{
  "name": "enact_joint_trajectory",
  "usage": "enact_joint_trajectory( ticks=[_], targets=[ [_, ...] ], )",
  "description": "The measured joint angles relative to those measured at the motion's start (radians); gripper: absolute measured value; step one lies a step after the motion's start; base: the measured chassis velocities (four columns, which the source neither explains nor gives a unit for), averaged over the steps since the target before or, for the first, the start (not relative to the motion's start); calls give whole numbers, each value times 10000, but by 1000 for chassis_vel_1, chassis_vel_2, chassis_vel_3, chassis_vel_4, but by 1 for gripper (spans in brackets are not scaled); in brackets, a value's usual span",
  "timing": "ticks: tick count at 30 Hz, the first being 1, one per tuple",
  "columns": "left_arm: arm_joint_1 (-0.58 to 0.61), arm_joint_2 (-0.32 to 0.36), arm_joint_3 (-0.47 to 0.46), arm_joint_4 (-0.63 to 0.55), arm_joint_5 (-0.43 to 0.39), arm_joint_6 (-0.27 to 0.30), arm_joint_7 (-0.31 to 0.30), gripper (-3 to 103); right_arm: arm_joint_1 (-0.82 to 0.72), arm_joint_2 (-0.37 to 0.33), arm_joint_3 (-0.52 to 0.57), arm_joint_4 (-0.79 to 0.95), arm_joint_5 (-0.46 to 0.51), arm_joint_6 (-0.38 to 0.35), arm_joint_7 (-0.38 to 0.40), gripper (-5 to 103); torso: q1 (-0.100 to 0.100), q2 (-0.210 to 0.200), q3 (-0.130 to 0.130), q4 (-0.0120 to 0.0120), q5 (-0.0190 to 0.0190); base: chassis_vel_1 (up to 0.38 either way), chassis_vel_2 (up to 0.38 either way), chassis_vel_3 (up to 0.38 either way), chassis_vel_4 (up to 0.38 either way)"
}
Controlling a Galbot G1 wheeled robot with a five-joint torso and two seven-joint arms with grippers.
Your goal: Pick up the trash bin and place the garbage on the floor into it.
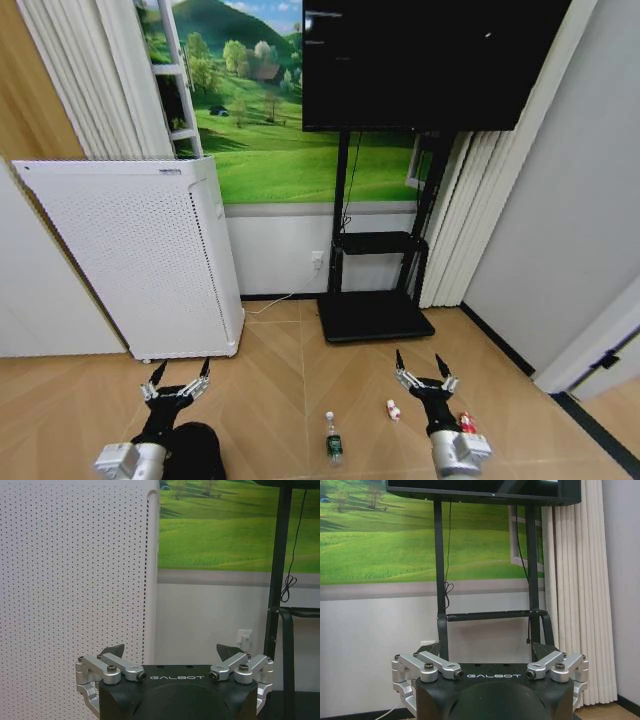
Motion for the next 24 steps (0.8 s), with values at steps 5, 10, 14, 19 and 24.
enact_joint_trajectory(
  ticks=[5,10,14,19,24],
  targets=[
    [-9,-1,5,12,-11,-1,-6,100,-5,-6,0,-17,9,0,3,100,-78,-202,-125,0,0,0,0,0,0],
    [-14,7,-3,24,-22,-3,-11,100,5,-11,7,-23,-70,-30,4,100,-154,-377,-223,0,0,0,0,0,0],
    [-22,1,-1,25,-33,-3,-12,100,2,-11,18,-24,-185,-125,20,100,-195,-494,-301,0,0,0,0,0,0],
    [-32,-8,-1,25,-48,-6,-14,100,0,-9,18,-30,-280,-233,116,100,-247,-656,-408,0,0,0,0,0,0],
    [-50,-24,-7,26,-76,-33,-24,100,-2,-18,6,-40,-282,-257,200,100,-340,-917,-578,0,0,0,0,0,0]
  ],
)
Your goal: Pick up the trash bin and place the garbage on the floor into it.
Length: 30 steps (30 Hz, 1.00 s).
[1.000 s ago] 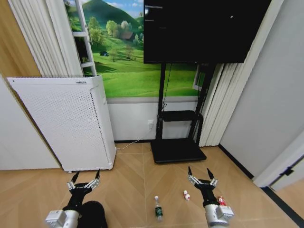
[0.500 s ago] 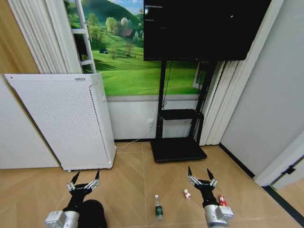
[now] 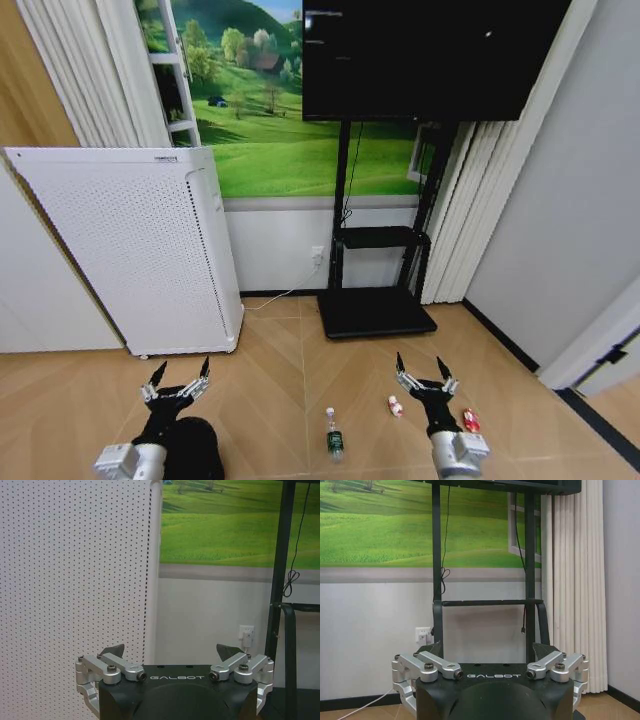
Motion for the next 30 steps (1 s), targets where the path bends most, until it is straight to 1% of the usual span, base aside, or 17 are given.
enact_joint_trajectory(
  ticks=[1,3,6,11,13,17,19,21,28,29,30],
  targets=[
    [0,0,0,0,0,0,0,100,0,0,0,0,0,0,0,100,0,0,0,0,0,0,0,0,0],
    [-4,-1,0,0,-1,-1,-4,100,0,-6,1,3,1,0,6,100,-60,-154,-94,0,0,0,0,0,0],
    [-5,5,0,1,0,-1,-5,100,-6,-12,1,10,6,0,5,100,-103,-272,-169,0,0,0,0,0,0],
    [-5,7,4,0,-2,-2,-9,100,-3,-15,2,15,9,43,-3,100,-149,-414,-263,0,0,0,0,0,0],
    [-5,9,2,-3,-8,-3,-14,100,-5,-5,0,19,3,58,-4,100,-198,-559,-361,0,0,0,0,0,0],
    [-6,9,0,-3,-10,-4,-20,100,-14,1,0,19,-4,58,-4,100,-229,-654,-425,0,0,0,0,0,0],
    [-9,9,-8,15,0,-6,-35,100,-20,0,5,22,-16,43,5,100,-275,-802,-527,0,0,0,0,0,0],
    [-10,9,-10,27,4,-8,-36,100,-21,0,9,25,-19,22,12,100,-293,-858,-566,0,0,0,0,0,0],
    [-18,16,-19,50,7,-13,-83,100,-4,7,7,28,-184,-181,318,100,-377,-1129,-752,0,0,0,0,0,0],
    [-19,15,-20,55,6,-9,-122,103,8,7,5,27,-216,-192,374,100,-392,-1175,-782,0,0,0,0,0,0],
    [-22,16,-21,85,-6,-7,-162,101,26,1,4,28,-276,-204,452,100,-416,-1237,-823,0,0,0,0,0,0]
  ],
)
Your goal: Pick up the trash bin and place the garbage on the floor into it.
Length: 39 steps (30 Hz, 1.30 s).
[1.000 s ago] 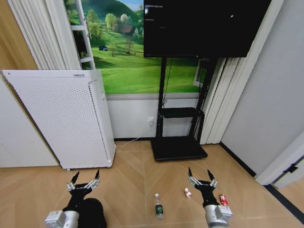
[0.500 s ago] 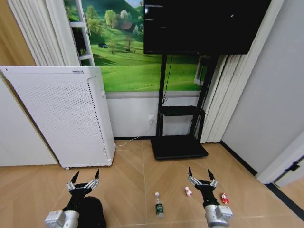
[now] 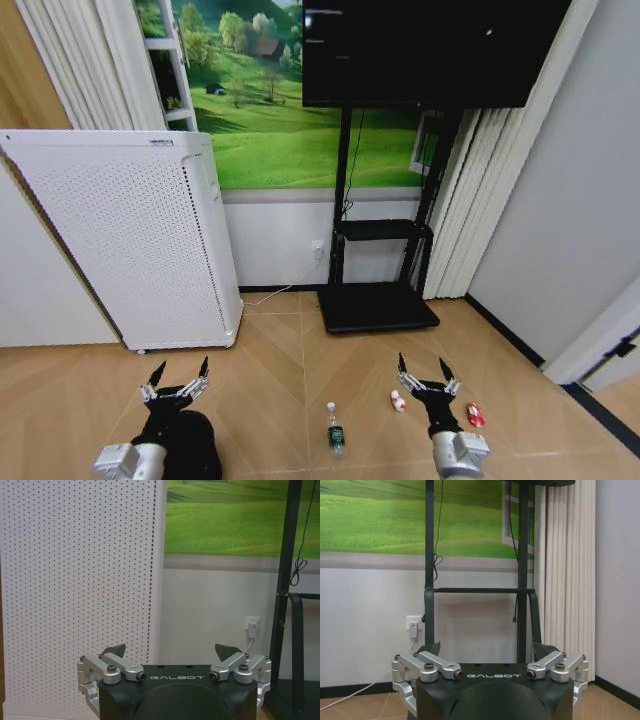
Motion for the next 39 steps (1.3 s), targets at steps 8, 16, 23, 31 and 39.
enact_joint_trajectory(
  ticks=[8,16,23,31,39],
  targets=[
    [-7,29,-69,107,-5,114,-426,99,204,-29,15,-177,-419,83,812,100,-87,-260,-172,0,0,0,0,0,0],
    [926,750,-1164,-277,-1713,2895,-3061,99,323,-59,7,-520,-931,456,903,100,-86,-301,-217,0,-4,0,0,0,0],
    [2749,2108,-3185,-45,-5911,4969,-3692,100,663,-73,-68,-880,-613,605,730,100,-73,-273,-203,2,0,0,0,0,0],
    [2907,2678,-3239,970,-7877,5873,-4044,100,956,-4,-122,-1196,-517,457,259,100,-63,-246,-183,1,-2,0,0,0,0],
    [1399,2798,-2167,1787,-7798,6599,-4606,100,715,-167,-23,-1214,-381,421,242,100,-56,-225,-168,-2,0,0,0,0,0]
  ],
)
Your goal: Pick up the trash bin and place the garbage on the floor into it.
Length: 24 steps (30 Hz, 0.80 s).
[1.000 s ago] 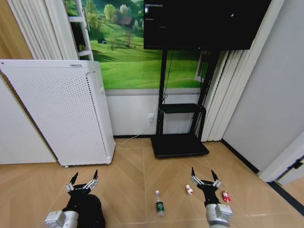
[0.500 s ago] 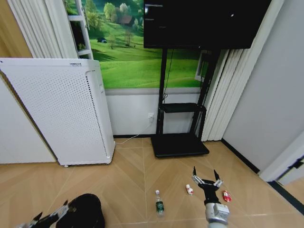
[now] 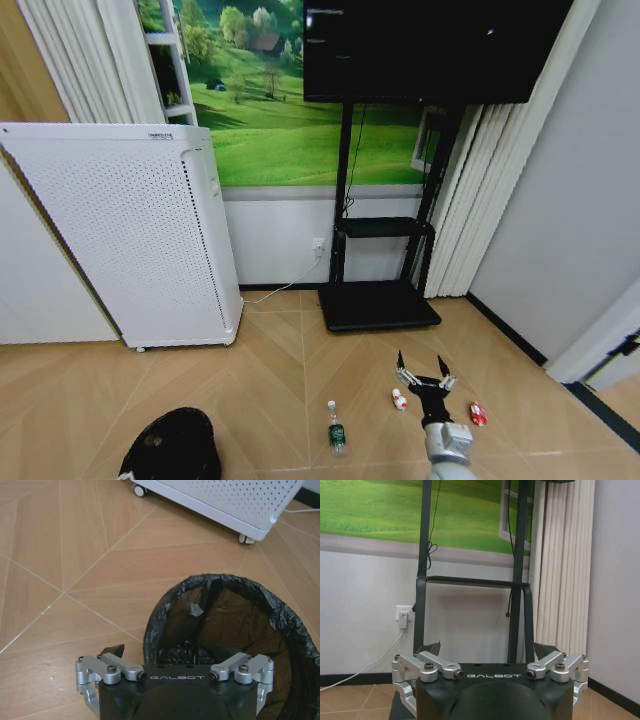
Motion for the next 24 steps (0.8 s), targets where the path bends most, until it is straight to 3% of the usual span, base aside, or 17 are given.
enact_joint_trajectory(
  ticks=[6,11,14,17,19,21,23,24],
  targets=[
    [-332,-67,587,435,103,263,-228,102,-18,-237,68,167,237,-165,17,100,4,12,8,1,0,0,0,0,0],
    [-474,-180,845,760,291,234,-223,98,6,-271,35,190,322,-257,59,100,6,18,12,3,0,0,0,0,0],
    [-757,-166,1006,1092,389,71,-236,92,-12,-263,-8,198,330,-262,61,100,7,21,14,1,0,0,0,0,0],
    [-1124,-128,1121,1529,418,11,-198,76,-39,-212,-15,227,277,-367,327,100,9,24,17,2,-1,0,0,0,0],
    [-1124,-128,1121,1529,418,11,-198,76,-39,-212,-15,227,277,-367,327,100,9,24,17,2,-1,0,0,0,0],
    [-1313,-155,1134,1736,389,-20,-79,59,-146,-191,15,266,251,-541,588,100,9,29,19,1,1,0,0,0,0],
    [-1342,-173,1138,1791,372,-58,-55,59,-163,-191,38,270,243,-552,619,100,9,30,19,1,-1,0,0,0,0],
    [-1375,-204,1137,1851,333,-108,-50,53,-177,-191,54,280,242,-555,637,100,9,30,20,2,0,0,0,0,0]
  ],
)
